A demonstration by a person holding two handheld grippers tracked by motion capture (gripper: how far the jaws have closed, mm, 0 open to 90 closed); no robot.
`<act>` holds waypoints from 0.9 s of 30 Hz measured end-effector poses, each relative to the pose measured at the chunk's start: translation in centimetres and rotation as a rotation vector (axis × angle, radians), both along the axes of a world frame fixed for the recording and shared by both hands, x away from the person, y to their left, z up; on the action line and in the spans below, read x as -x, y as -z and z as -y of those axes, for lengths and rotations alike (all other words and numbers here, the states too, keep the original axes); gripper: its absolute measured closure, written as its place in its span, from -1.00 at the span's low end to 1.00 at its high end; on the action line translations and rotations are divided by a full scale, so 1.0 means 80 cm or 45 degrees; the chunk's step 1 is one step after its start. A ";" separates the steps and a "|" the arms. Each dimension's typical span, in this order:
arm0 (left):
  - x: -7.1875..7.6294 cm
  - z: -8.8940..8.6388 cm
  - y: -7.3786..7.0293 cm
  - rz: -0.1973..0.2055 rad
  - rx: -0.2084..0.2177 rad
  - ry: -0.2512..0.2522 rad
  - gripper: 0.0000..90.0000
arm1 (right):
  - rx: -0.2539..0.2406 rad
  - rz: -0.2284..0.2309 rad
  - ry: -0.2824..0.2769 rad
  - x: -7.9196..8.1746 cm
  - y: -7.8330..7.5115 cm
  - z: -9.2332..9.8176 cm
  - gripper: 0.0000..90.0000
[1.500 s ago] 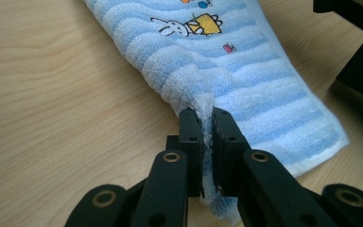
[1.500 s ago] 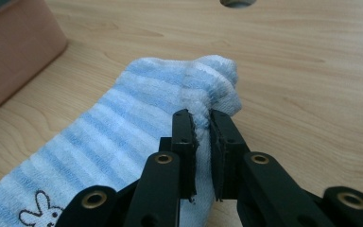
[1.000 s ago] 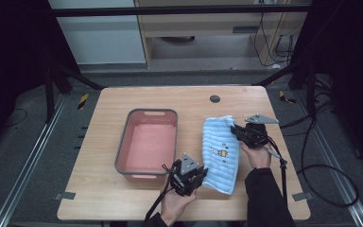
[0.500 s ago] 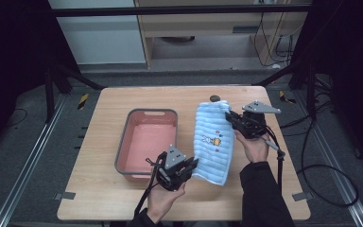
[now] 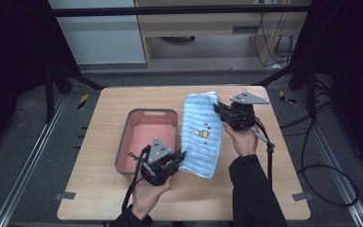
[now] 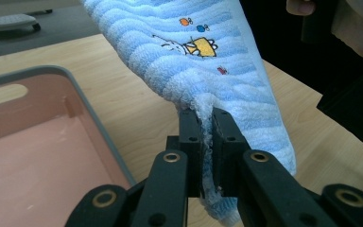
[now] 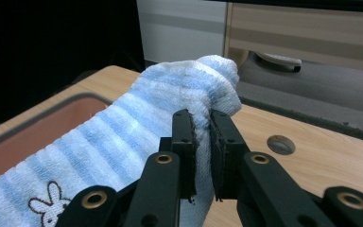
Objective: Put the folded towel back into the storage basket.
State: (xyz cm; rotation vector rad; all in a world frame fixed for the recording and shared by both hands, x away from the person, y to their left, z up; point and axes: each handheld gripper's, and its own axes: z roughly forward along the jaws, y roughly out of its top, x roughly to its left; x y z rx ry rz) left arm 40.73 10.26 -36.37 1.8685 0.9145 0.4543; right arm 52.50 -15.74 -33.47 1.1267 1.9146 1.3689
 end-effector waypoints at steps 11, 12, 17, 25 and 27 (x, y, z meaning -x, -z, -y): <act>-0.001 -0.042 -0.016 0.039 -0.014 -0.068 0.87 | -0.018 0.017 -0.038 -0.016 -0.011 -0.048 0.82; -0.001 -0.047 -0.017 0.041 -0.012 -0.075 0.87 | -0.020 0.022 -0.052 -0.018 -0.014 -0.057 0.82; -0.001 -0.071 -0.022 0.046 0.004 -0.120 0.87 | -0.021 0.026 -0.075 -0.024 -0.018 -0.077 0.82; 0.000 -0.103 -0.021 0.042 0.000 -0.179 0.87 | -0.020 0.022 -0.129 -0.038 -0.015 -0.115 0.82; -0.001 -0.109 -0.020 0.040 -0.003 -0.192 0.87 | -0.020 0.020 -0.140 -0.042 -0.013 -0.124 0.82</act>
